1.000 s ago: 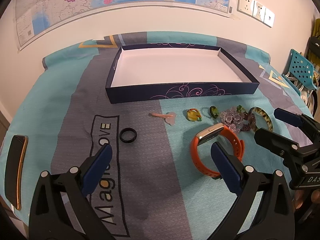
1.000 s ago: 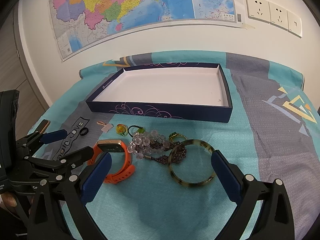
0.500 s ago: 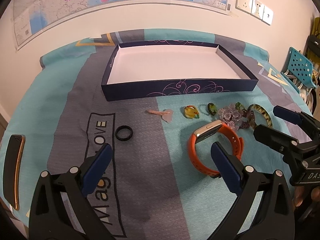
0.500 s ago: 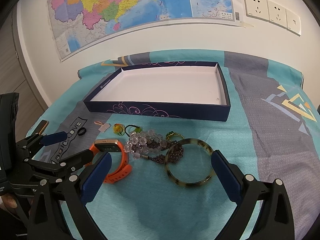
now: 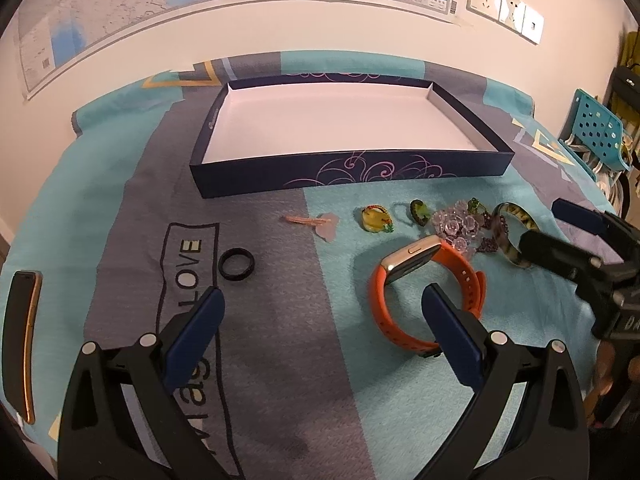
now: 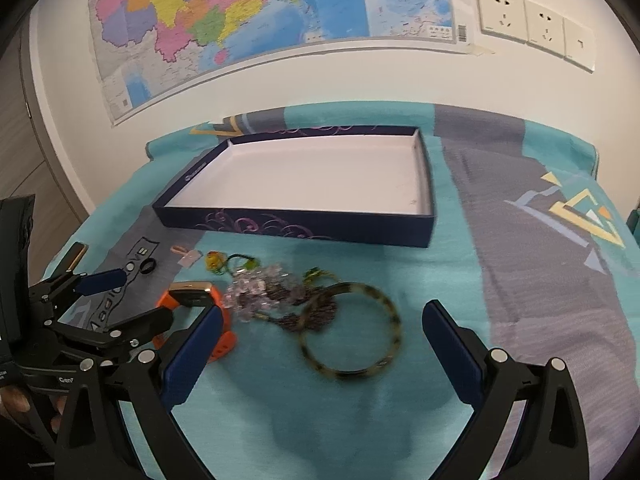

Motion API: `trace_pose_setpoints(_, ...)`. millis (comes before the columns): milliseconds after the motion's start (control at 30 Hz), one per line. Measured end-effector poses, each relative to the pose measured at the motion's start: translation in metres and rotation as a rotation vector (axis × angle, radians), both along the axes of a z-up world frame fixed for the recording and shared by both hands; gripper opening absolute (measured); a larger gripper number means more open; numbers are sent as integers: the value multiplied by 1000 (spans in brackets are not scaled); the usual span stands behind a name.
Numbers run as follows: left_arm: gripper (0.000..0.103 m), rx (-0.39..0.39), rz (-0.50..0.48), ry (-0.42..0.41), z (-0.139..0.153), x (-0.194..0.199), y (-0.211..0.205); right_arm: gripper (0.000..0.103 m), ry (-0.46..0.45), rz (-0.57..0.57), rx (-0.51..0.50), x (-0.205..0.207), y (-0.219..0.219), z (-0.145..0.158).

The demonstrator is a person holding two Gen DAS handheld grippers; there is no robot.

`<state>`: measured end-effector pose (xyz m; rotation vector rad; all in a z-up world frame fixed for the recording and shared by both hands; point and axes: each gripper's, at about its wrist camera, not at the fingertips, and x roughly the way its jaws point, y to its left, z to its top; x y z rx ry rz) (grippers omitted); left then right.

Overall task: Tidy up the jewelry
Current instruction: 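Close left gripper on orange watch while right gripper closes on tortoiseshell bangle, then carry orange watch with left gripper while right gripper carries bangle into box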

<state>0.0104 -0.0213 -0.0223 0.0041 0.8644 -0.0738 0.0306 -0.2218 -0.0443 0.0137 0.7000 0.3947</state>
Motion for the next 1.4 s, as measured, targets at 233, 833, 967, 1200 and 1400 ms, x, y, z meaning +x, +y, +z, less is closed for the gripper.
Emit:
trace_pose_setpoints(233,88,0,-44,15,-2,2,-5,95,54,-31,5,11,-29,-6)
trace_pose_setpoints(833,17,-22,-179,64,-2,5,-13,26,92,57,-129,29,-20,-18)
trace_pose_setpoints(967,9,-16,-184,72,-1,7,-14,13,85,71,-154,32,-19,-18)
trace_pose_setpoints(1200,7,-43,-190,75,4,10,-6,5,90,86,-94,33,-28,-13)
trace_pose_setpoints(1400,7,-83,-213,61,18,12,2,6,50,79,-35,33,-38,9)
